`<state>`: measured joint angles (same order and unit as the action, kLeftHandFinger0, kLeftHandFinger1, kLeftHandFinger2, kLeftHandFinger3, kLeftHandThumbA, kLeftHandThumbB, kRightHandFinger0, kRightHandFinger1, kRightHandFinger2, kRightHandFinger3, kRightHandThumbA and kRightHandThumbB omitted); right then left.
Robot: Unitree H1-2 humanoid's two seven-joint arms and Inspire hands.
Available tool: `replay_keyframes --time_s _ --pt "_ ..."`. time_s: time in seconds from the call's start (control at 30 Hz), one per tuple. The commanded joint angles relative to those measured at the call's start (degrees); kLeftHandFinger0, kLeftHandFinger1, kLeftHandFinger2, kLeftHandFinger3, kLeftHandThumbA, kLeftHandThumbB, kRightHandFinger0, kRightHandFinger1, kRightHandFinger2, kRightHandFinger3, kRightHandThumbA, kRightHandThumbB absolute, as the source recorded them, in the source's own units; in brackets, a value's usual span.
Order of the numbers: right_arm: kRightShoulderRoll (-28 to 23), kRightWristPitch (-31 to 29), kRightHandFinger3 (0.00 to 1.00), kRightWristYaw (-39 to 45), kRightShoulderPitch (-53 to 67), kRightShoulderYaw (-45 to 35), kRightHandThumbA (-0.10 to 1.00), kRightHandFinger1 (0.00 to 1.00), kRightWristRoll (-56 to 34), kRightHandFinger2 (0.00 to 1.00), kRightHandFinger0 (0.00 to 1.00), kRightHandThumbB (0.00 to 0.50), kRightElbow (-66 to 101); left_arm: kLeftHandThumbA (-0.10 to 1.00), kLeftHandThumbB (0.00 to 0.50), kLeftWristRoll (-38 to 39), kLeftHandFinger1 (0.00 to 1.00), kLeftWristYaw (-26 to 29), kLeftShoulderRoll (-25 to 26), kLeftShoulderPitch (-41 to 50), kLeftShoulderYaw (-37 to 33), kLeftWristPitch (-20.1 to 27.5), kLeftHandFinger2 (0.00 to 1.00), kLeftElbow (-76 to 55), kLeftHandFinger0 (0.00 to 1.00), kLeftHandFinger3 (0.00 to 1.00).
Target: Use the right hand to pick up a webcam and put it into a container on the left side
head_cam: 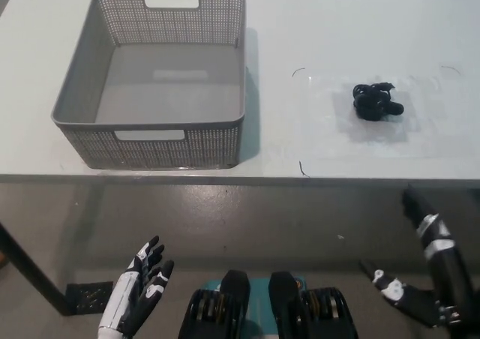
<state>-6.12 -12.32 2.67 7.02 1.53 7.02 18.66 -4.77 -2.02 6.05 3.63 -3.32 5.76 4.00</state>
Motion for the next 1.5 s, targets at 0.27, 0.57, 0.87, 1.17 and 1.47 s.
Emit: replay_keyframes --time_s 0.27,0.57,0.87,1.17,1.47 --pt "-9.0 19.6 1.00 8.7 -20.0 -4.8 0.97 1.00 24.1 1.00 1.00 0.390 19.3 0.79 0.027 1.1 1.00 -1.4 0.7 1.5 0.2 1.8 1.00 -2.8 1.00 1.00" --pt "-16.3 28.7 1.00 13.3 -43.6 -1.1 0.83 1.00 22.9 1.00 1.00 0.363 4.1 0.78 0.005 0.7 1.00 -1.3 0.7 2.1 0.4 2.4 1.00 -2.8 1.00 1.00" --pt "-18.2 29.0 1.00 16.9 -61.7 7.5 0.84 1.00 23.0 1.00 1.00 0.404 -22.5 0.77 0.004 0.5 1.00 -1.6 0.7 2.8 0.2 2.5 1.00 -2.6 1.00 1.00" --pt "-15.1 27.6 1.00 14.4 -71.5 14.8 0.82 1.00 25.0 1.00 1.00 0.475 -45.3 0.80 0.032 0.0 1.00 -1.3 0.5 3.6 -0.1 4.9 1.00 -1.0 1.00 1.00" --pt "-14.1 28.0 1.00 14.0 -70.3 18.4 0.84 1.00 25.3 1.00 1.00 0.497 -49.5 0.78 0.023 0.5 1.00 -2.0 0.6 3.7 0.0 4.7 1.00 -1.4 1.00 1.00"
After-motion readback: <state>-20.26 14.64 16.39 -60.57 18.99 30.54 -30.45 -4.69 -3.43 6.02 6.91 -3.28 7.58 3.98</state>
